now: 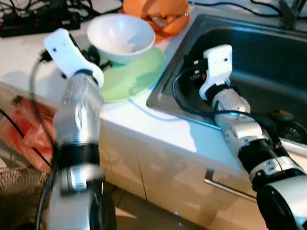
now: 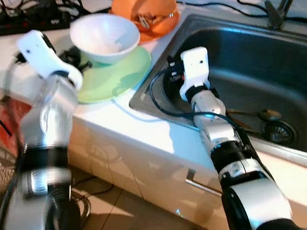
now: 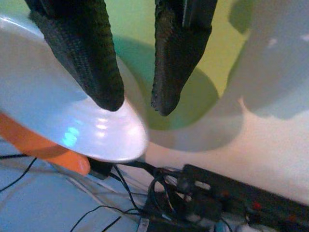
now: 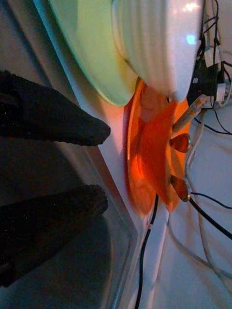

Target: Kitchen organization

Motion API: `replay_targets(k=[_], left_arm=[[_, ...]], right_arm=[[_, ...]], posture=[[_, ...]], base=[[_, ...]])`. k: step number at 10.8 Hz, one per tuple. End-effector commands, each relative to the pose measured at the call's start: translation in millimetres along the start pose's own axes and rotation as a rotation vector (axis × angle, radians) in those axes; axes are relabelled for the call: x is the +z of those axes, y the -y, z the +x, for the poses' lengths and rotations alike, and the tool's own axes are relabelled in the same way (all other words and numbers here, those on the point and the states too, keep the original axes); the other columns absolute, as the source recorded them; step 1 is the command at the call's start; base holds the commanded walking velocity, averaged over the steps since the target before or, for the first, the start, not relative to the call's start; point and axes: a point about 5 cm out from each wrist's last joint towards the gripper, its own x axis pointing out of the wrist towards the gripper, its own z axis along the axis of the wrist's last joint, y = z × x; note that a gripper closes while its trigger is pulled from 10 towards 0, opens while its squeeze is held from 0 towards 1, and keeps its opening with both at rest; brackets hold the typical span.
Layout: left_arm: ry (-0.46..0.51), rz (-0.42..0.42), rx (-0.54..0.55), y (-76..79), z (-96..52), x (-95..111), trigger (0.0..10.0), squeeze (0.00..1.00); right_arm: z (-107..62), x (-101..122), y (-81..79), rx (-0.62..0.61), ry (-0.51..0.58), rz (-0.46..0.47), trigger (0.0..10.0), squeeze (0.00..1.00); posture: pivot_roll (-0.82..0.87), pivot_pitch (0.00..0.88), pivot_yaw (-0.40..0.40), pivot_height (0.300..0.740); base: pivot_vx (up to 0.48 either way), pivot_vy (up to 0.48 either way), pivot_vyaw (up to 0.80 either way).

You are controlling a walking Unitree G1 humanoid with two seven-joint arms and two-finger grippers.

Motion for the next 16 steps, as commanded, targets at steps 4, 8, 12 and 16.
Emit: replay_targets(k=[4,8,12,16], left_arm=[[0.009,0.099,0.075,-5.4,-20.6,-1,10.0,0.00],[0.108,0.013,0.005,13.0,-12.5,24,10.0,0.00],[0.041,-0.023,-0.006,12.9,14.4,12,10.0,0.00],[-0.046,-0.108,-0.028,17.3,28.1,-6,10.0,0.00]], right_arm=[[1.4,1,-4.3,0.019,0.001,0.021,10.0,0.00],[0.7,1,0.7,0.010,0.002,0.013,10.0,0.00],[2.1,2,-2.2,0.020,0.003,0.013,10.0,0.00],[1.1,1,-0.5,0.016,0.002,0.012,10.0,0.00]], posture=[[0.11,0.120,-0.017,0.740],[0.10,0.117,-0.015,0.740],[0.10,0.115,-0.016,0.740],[0.09,0.115,-0.016,0.740]], base=[[0.000,0.000,0.00],[0.000,0.000,0.00],[0.000,0.000,0.00],[0.000,0.000,0.00]])
